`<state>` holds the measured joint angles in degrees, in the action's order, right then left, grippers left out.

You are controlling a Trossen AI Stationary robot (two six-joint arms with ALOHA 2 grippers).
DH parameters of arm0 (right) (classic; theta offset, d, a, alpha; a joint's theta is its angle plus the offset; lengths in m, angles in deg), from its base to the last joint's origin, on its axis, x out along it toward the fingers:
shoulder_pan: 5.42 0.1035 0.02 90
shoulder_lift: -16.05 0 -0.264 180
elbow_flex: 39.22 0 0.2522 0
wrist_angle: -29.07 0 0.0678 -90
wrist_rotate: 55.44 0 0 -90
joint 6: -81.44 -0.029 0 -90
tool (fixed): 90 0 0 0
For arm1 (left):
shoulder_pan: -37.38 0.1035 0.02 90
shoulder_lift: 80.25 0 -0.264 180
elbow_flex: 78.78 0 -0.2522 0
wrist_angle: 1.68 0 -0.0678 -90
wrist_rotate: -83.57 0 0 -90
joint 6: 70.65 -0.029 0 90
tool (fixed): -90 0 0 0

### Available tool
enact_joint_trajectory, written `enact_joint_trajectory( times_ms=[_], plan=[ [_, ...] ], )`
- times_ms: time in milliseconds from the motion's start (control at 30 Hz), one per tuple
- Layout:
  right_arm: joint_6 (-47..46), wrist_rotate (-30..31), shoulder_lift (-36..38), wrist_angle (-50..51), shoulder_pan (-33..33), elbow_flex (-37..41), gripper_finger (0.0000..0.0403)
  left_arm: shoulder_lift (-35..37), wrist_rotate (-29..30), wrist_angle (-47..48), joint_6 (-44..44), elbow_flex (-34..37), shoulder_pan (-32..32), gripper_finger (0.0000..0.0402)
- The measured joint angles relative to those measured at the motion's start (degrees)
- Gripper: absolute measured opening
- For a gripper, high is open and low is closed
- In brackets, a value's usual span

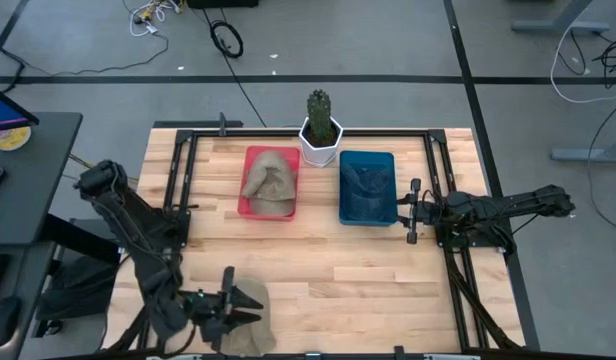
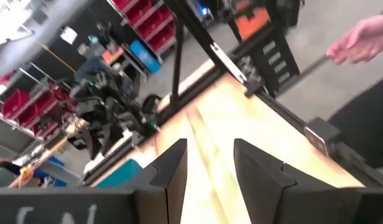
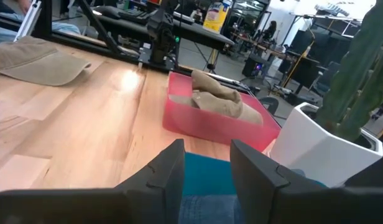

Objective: Pick & Place hat
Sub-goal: Put the brown cap into the red bin

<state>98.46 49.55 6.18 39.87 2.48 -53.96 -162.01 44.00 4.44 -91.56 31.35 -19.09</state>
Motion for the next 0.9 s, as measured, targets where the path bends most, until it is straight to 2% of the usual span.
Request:
enact_joint_trajectory(
  times_ms=[400,567,700,900],
  plan=[
    [0.00,0.00,0.00,-0.02,0.00,-0.02,0.0132,-15.00,-0.08,32.70,19.88,-20.43,-2.07,0.0135],
    [0.00,0.00,0.00,-0.02,0.00,-0.02,0.0133,-20.21,-0.20,41.80,26.85,-27.39,-3.64,0.0135],
    [0.00,-0.03,0.00,-0.02,0.00,-0.02,0.0133,-22.77,-2.67,49.62,35.05,-31.07,-4.33,0.0136],
    [0.02,-0.01,0.00,-0.03,0.01,-0.02,0.0133,-25.40,-10.44,59.93,49.99,-32.05,-3.26,0.0152]
  ],
)
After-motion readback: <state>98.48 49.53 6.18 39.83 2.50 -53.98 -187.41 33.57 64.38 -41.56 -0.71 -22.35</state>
